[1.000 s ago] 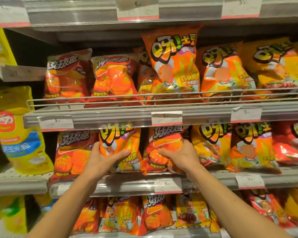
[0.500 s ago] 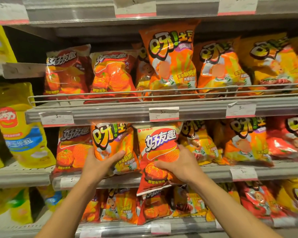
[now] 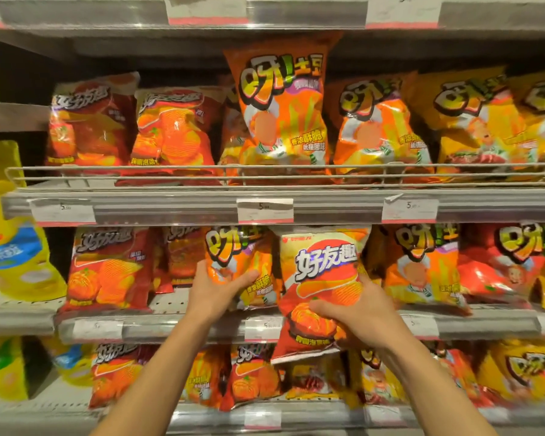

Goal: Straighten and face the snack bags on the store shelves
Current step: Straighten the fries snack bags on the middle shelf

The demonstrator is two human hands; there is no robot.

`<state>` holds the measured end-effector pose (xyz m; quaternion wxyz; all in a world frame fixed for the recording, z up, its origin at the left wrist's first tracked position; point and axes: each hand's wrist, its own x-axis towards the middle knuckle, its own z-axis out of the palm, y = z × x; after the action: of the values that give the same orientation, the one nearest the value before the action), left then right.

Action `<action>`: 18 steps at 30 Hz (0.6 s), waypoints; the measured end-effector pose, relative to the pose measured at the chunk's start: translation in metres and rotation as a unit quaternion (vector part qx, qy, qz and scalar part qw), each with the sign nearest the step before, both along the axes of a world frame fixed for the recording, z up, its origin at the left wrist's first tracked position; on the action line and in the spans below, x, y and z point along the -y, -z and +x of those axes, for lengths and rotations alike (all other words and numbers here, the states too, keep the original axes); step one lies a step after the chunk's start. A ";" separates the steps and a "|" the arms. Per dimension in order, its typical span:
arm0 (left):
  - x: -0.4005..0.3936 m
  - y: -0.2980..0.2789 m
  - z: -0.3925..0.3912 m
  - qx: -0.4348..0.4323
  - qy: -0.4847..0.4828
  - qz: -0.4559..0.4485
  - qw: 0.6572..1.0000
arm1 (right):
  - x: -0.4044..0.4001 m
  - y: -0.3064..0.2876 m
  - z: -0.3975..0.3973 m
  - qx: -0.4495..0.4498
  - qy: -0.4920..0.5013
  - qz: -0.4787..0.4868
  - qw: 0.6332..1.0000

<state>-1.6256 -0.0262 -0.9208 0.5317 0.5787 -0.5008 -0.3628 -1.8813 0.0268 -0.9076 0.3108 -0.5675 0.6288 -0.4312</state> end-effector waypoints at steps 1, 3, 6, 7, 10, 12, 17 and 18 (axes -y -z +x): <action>0.003 -0.001 -0.003 0.004 0.006 0.004 1.000 | -0.001 0.003 -0.007 0.016 0.009 0.004 1.000; 0.006 -0.004 -0.010 0.014 0.022 0.015 1.000 | -0.004 0.008 -0.017 0.049 0.023 0.015 0.998; 0.015 -0.006 -0.021 0.030 0.043 0.026 0.998 | -0.009 0.009 -0.025 0.069 0.021 0.015 0.997; 0.018 -0.006 -0.024 0.030 0.052 0.030 0.998 | -0.012 0.008 -0.026 0.068 0.016 0.013 0.997; 0.023 -0.005 -0.035 0.023 0.056 0.036 0.997 | -0.022 0.002 -0.028 0.063 0.004 0.002 0.998; 0.025 -0.005 -0.040 0.038 0.043 0.035 0.998 | -0.029 0.000 -0.029 0.051 -0.003 -0.002 0.999; 0.025 0.000 -0.045 0.069 0.036 0.023 0.997 | -0.045 0.000 -0.019 0.059 -0.012 0.006 0.998; 0.025 0.002 -0.043 0.082 0.040 0.024 0.996 | -0.046 0.000 -0.015 0.061 -0.018 0.008 0.998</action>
<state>-1.6689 -0.0512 -0.9229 0.4598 0.5988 -0.5564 -0.3471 -1.8967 0.0729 -0.9080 0.3606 -0.5491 0.6017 -0.4543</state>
